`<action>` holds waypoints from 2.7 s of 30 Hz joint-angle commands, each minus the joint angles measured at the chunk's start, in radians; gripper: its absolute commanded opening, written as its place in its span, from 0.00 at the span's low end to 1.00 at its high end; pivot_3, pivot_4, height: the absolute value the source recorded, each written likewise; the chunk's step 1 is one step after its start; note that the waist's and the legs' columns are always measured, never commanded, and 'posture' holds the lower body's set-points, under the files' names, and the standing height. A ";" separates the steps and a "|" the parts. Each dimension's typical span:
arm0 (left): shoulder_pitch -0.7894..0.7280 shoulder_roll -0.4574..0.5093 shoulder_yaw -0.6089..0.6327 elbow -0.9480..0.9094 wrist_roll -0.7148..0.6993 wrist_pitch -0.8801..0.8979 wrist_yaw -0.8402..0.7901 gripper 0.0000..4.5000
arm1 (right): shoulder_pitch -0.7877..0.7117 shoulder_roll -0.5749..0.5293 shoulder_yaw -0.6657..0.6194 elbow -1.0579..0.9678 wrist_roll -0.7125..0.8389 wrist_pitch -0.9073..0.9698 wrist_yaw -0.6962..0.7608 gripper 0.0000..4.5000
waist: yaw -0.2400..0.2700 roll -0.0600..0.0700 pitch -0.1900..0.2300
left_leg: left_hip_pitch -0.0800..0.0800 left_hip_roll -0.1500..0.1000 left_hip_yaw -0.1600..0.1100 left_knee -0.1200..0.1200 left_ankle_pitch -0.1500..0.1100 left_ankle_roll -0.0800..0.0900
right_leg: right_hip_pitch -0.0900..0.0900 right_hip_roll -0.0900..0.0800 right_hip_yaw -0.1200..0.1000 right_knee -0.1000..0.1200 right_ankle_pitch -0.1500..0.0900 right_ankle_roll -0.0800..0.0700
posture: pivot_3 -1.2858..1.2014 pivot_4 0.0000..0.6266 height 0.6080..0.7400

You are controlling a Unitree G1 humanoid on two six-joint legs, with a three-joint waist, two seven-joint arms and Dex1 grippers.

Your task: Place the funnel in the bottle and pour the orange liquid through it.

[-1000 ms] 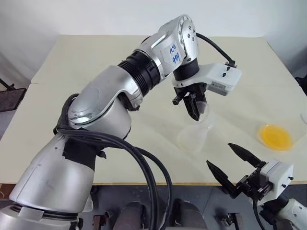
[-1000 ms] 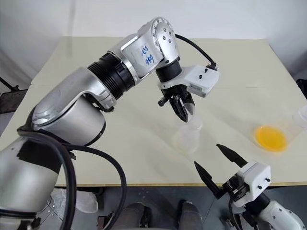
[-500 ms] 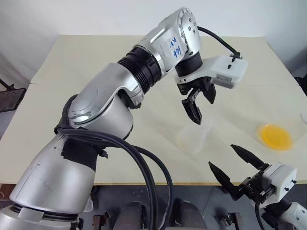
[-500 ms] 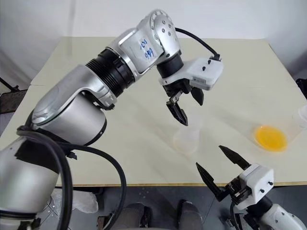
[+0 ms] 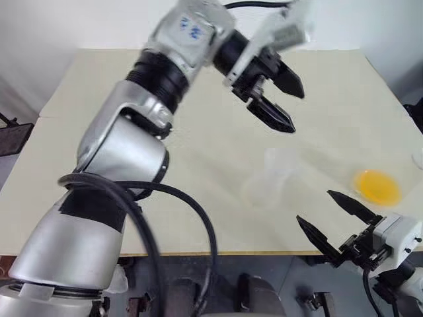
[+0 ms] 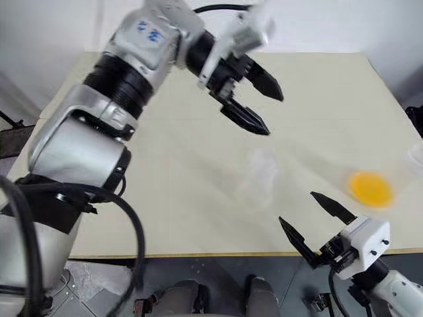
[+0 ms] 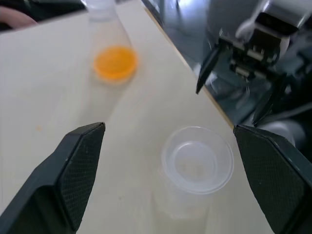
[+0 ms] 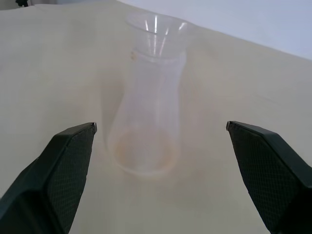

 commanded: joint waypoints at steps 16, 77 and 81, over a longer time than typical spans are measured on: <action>0.808 0.109 0.383 -0.723 -0.110 -0.005 0.164 1.00 | -0.004 -0.117 -0.262 0.094 0.170 0.109 0.094 1.00 | 0.011 0.000 -0.001 | -0.001 -0.001 -0.004 0.005 0.000 0.000 | 0.000 -0.002 0.001 0.005 0.001 0.001 | 0.52 0.24 1.00; 1.314 0.111 0.394 -1.164 -0.171 0.025 0.470 1.00 | -0.544 -0.057 -0.290 0.365 -0.092 0.369 -0.461 1.00 | -0.022 0.010 -0.007 | 0.004 -0.002 0.001 0.000 0.000 -0.001 | 0.001 -0.001 0.009 0.005 0.001 0.002 | 0.52 0.24 1.00; 1.313 0.112 0.396 -1.160 -0.169 0.019 0.466 1.00 | -0.582 -0.068 -0.290 0.397 -0.096 0.373 -0.463 1.00 | -0.023 0.010 -0.007 | 0.004 -0.002 0.001 0.000 0.000 -0.001 | 0.000 -0.001 0.009 0.005 0.001 0.002 | 0.52 0.24 1.00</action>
